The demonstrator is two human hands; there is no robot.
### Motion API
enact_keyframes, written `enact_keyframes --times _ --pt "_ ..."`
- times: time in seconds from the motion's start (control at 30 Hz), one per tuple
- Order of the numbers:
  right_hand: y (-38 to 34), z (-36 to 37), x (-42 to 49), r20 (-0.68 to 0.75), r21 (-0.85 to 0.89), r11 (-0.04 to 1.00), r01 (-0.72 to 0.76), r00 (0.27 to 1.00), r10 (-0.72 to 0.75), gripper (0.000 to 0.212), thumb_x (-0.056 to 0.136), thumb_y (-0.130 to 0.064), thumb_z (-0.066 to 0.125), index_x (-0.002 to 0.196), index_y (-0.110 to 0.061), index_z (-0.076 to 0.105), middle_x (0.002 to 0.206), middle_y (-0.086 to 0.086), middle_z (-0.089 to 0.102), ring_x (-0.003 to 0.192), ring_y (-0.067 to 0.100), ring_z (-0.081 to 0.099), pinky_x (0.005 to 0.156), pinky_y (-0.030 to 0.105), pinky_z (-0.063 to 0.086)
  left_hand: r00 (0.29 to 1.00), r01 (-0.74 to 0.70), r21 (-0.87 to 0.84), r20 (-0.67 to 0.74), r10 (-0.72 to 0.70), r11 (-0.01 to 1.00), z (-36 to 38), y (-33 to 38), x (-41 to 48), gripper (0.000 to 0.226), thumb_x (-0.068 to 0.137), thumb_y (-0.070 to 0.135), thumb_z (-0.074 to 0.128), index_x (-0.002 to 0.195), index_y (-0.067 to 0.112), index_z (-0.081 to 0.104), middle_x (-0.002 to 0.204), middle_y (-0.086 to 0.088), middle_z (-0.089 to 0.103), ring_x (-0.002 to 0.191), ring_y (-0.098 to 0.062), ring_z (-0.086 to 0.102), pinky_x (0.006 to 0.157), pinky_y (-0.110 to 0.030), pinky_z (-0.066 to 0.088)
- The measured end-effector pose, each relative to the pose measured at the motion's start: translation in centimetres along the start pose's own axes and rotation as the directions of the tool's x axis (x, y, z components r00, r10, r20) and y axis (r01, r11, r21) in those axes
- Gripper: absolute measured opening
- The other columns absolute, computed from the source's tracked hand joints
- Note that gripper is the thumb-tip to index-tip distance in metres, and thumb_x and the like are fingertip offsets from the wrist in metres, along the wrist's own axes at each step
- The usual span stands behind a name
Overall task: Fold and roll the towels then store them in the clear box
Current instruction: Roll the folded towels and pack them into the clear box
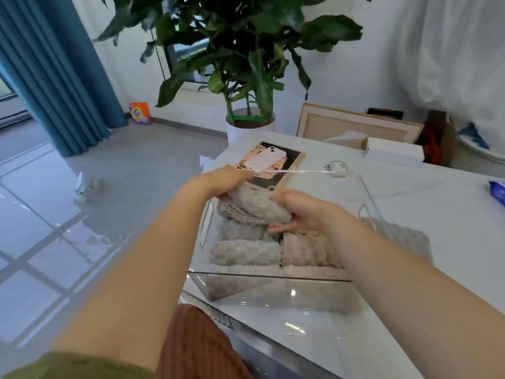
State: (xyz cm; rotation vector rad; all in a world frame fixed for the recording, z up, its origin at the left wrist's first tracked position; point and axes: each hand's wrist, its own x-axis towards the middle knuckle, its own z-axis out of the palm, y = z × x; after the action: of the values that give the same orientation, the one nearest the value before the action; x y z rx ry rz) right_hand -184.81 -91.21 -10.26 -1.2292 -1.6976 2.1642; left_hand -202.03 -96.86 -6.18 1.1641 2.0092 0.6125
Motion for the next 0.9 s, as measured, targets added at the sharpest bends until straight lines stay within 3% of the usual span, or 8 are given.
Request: enact_keyframes --times 0.1,0.23,0.33,0.43,0.6,0.67,0.73,0.9 --pt "1.2 -0.5 1.0 -0.010 -0.158 0.987 -0.037 0.999 0.036 0.044 0.089 -0.003 0.056 0.124 -0.025 0.038 0.117 0.012 0.051 0.091 0.025 0.060 0.079 0.041 0.056 0.982 -0.004 0.506 0.167 -0.094 0.863 0.1 -0.3 0.2 0.031 0.078 0.036 0.075 0.092 0.017 0.055 0.104 -0.003 0.058 0.084 -0.018 0.055 0.066 -0.025 0.047" --pt "1.6 -0.8 2.0 -0.069 -0.367 0.930 -0.020 0.998 -0.006 0.092 0.077 -0.010 0.074 0.140 -0.041 0.015 0.127 0.009 0.048 0.108 0.029 0.057 0.082 0.042 0.055 0.977 -0.001 0.694 0.154 -0.147 0.720 1.9 -0.3 0.3 0.086 0.066 0.029 0.085 0.133 0.018 0.031 0.125 -0.006 0.053 0.101 -0.026 0.057 0.090 -0.041 0.050" --pt "1.7 -0.3 2.2 -0.084 -0.470 0.882 -0.032 0.996 -0.009 0.104 0.072 -0.017 0.081 0.146 -0.033 0.011 0.133 0.005 0.047 0.110 0.026 0.055 0.073 0.038 0.058 0.985 0.022 0.782 0.088 -0.145 0.623 3.7 -0.6 0.4 0.104 0.066 0.021 0.085 0.141 0.012 0.013 0.121 -0.013 0.057 0.100 -0.030 0.060 0.078 -0.038 0.051" --pt "1.9 0.0 2.1 -0.107 -0.630 0.777 -0.008 0.991 -0.077 0.102 0.072 -0.027 0.081 0.146 -0.025 0.011 0.130 0.006 0.047 0.104 0.024 0.056 0.065 0.033 0.056 0.998 -0.004 0.902 0.032 -0.057 0.431 4.5 -0.8 0.2 0.091 0.066 0.029 0.084 0.135 0.012 0.027 0.115 -0.010 0.057 0.102 -0.027 0.058 0.071 -0.034 0.045" --pt "2.0 -0.2 1.8 0.035 -0.751 0.628 0.205 0.962 -0.272 0.063 0.075 -0.025 0.077 0.119 -0.018 0.033 0.108 0.007 0.060 0.093 0.021 0.059 0.076 0.041 0.053 0.997 -0.062 0.968 0.047 0.067 0.243 3.9 -1.1 0.1 0.082 0.066 0.046 0.076 0.134 0.020 0.037 0.139 -0.009 0.034 0.130 -0.027 0.030 0.102 -0.045 0.032" --pt "1.9 -0.5 2.0 0.017 -0.745 0.618 0.253 0.933 -0.361 0.060 0.072 -0.031 0.079 0.110 -0.019 0.034 0.100 0.004 0.061 0.089 0.020 0.060 0.075 0.042 0.053 0.986 -0.042 0.969 0.002 0.164 0.243 3.5 -1.2 0.1 0.078 0.068 0.045 0.074 0.132 0.019 0.038 0.136 -0.005 0.040 0.128 -0.025 0.034 0.104 -0.044 0.031" --pt "2.1 -0.7 2.5 -0.018 -0.776 0.593 0.212 0.934 -0.357 0.075 0.071 -0.044 0.077 0.124 -0.019 0.032 0.105 0.004 0.062 0.093 0.021 0.061 0.079 0.044 0.053 0.970 -0.031 0.959 -0.039 0.241 0.280 3.6 -1.6 0.2 0.073 0.072 0.039 0.072 0.131 0.016 0.036 0.136 -0.005 0.044 0.127 -0.024 0.037 0.104 -0.042 0.031" --pt "3.4 -0.8 3.3 -0.113 -0.922 0.387 0.025 0.937 -0.331 0.098 0.073 -0.060 0.069 0.144 -0.021 0.014 0.108 0.009 0.062 0.093 0.027 0.060 0.079 0.043 0.054 0.978 -0.039 0.965 -0.017 0.209 0.258 4.3 -2.5 0.5 0.066 0.079 0.032 0.068 0.133 0.015 0.033 0.137 -0.006 0.044 0.127 -0.025 0.039 0.104 -0.040 0.030"
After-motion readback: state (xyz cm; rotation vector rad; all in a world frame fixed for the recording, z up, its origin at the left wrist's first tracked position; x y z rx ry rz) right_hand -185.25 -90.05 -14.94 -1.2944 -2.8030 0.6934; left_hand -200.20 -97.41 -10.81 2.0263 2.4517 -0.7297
